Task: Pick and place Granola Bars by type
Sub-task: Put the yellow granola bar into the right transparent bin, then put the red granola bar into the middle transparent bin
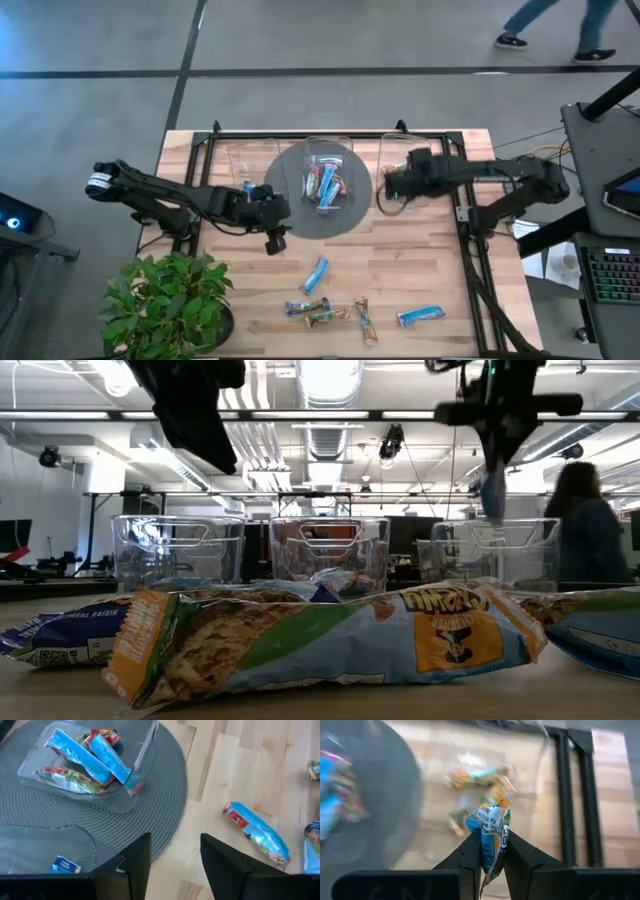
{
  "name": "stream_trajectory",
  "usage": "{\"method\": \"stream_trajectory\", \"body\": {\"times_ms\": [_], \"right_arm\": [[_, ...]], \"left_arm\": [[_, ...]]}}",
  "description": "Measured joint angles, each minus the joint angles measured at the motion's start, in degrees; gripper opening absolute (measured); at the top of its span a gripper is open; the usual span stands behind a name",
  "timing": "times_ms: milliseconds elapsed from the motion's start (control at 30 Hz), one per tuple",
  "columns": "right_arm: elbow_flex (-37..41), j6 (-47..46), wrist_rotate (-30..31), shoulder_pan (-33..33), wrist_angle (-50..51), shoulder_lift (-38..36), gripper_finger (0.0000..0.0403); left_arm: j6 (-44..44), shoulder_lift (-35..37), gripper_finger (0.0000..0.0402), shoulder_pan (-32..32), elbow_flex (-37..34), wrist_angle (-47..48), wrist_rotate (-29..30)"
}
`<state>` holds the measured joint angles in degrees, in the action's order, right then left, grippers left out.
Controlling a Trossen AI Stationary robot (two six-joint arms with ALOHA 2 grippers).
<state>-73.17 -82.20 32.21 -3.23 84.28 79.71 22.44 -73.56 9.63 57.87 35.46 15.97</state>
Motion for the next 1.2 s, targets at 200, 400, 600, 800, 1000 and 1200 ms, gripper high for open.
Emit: {"method": "stream_trajectory", "body": {"times_ms": [200,400,600,800,1000,1200], "right_arm": [[4.51,20.05,-20.47,-17.5,-13.24,-3.31,0.0057],[7.11,26.95,-29.7,-26.67,-13.99,-2.71,0.0107],[7.66,26.13,-27.26,-25.24,-15.04,-3.4,0.0183],[6.28,25.12,-25.2,-16.17,-19.26,-6.1,0.0229],[6.23,21.52,-26.59,0.18,-26.9,-5.78,0.0242],[6.26,13.16,-25.74,14.83,-30.21,-0.71,0.0242]], "left_arm": [[2.77,0.0,0.0152,0.26,0.0,0.0,-1.45],[5.48,0.0,0.0152,1.85,0.0,0.0,-1.53],[7.98,0.0,0.0151,4.43,-0.02,0.09,-1.51],[8.71,0.0,0.0151,6.59,-0.32,0.07,-1.51],[11.22,0.0,0.0151,7.19,-3.62,-2.31,-1.53],[14.13,0.0,0.0151,8.02,-7.59,-9.0,-5.84]]}}
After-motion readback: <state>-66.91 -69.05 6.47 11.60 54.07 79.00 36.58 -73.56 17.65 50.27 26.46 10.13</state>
